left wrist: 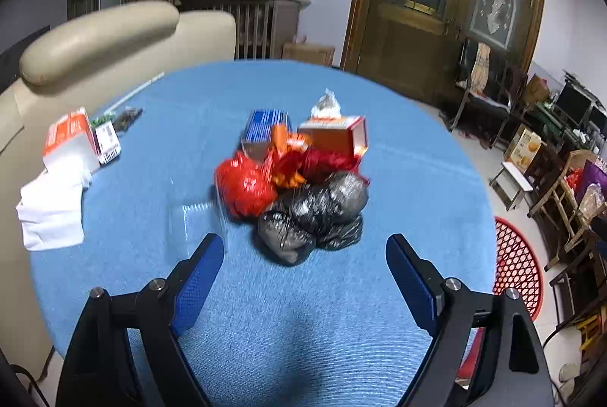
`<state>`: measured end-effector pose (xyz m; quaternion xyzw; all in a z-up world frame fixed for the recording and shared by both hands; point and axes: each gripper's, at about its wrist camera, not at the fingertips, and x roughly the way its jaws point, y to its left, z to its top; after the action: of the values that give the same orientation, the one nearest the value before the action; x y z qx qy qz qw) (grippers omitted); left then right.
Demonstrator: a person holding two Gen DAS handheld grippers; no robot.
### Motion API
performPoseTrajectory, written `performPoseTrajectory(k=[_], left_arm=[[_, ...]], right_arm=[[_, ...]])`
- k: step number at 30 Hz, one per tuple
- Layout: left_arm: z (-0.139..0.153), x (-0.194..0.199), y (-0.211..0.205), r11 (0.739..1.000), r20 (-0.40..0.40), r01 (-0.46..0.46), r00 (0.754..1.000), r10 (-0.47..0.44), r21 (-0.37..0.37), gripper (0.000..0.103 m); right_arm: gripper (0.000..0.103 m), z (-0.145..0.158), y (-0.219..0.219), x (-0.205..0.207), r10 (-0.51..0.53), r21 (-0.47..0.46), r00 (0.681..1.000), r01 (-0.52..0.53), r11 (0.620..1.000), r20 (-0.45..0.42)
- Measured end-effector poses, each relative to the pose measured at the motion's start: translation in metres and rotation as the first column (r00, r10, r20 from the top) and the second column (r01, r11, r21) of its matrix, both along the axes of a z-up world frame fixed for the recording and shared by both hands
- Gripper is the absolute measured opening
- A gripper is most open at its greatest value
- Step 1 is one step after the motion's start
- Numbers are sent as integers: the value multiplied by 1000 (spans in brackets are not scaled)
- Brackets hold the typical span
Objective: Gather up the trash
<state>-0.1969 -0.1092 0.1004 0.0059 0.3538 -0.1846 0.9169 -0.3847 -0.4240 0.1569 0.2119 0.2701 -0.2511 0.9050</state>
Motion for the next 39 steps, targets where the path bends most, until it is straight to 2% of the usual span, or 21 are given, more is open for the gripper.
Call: performPoseTrajectory(k=[7,15,27,33,35,37,39], left_arm=[[23,-26,14,1000,76,2,997,0,-25,88],[30,-32,27,998,106,-29,994,35,-56,89],[25,-19,19,999,106,-24,994,28,-39,89],[19,-3,22,999,100,-48,994,50,-16,89],[16,5,26,997,98,-79,992,78,2,89],[13,12,30,993,88,-118,989,116,21,89],[11,16,40,986,82,-166,983,163,21,89]], right_arm=[[87,3,53,1,134,-48,991,-134,990,3],[87,5,68,-4,143,-59,990,-142,988,11],[87,10,50,-13,90,-62,996,-90,994,9],[87,27,19,-11,21,-108,999,-18,994,27],[88,25,1,1,-20,-117,1000,20,993,2],[88,15,-11,16,-36,-74,999,33,997,-29],[88,4,-10,32,9,-6,999,-9,1000,-34]])
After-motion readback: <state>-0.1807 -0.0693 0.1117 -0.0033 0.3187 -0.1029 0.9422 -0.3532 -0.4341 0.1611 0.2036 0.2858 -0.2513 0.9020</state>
